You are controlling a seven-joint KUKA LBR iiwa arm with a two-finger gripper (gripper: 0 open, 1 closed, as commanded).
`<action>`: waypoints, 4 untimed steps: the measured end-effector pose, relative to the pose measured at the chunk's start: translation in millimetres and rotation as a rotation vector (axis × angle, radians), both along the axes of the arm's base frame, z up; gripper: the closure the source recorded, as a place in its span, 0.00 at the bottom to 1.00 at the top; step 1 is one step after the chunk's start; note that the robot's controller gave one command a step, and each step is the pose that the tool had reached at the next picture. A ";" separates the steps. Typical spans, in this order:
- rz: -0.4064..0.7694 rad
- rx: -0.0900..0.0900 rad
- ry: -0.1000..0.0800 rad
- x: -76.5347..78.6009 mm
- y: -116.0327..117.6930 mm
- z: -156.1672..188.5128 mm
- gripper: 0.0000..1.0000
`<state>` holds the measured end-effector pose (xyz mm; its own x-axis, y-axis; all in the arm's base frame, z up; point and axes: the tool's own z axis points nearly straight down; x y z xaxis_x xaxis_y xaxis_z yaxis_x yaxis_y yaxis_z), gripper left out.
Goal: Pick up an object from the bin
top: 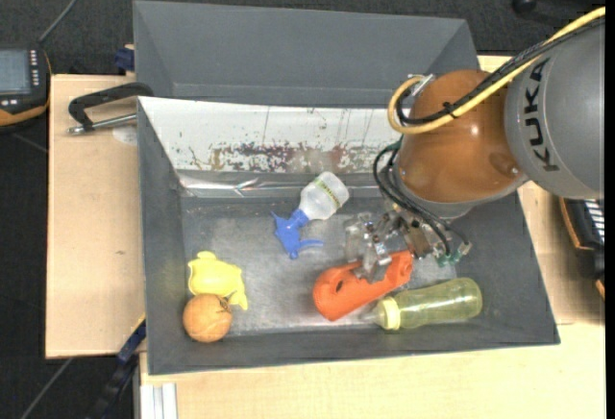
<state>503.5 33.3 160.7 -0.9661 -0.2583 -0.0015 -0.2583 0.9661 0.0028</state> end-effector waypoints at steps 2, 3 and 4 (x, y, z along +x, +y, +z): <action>-0.015 0.000 0.008 5.1 -5.0 18.5 1.00; -0.073 0.003 -0.023 24.2 -11.2 1.8 1.00; -0.063 0.002 0.005 8.5 -12.6 21.1 1.00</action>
Offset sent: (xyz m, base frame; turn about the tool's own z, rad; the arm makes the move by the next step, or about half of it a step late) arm -0.0021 -0.0110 0.1613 0.0078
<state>512.0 20.7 181.8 -0.9804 -0.1969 0.0028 -0.1969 0.9804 0.0054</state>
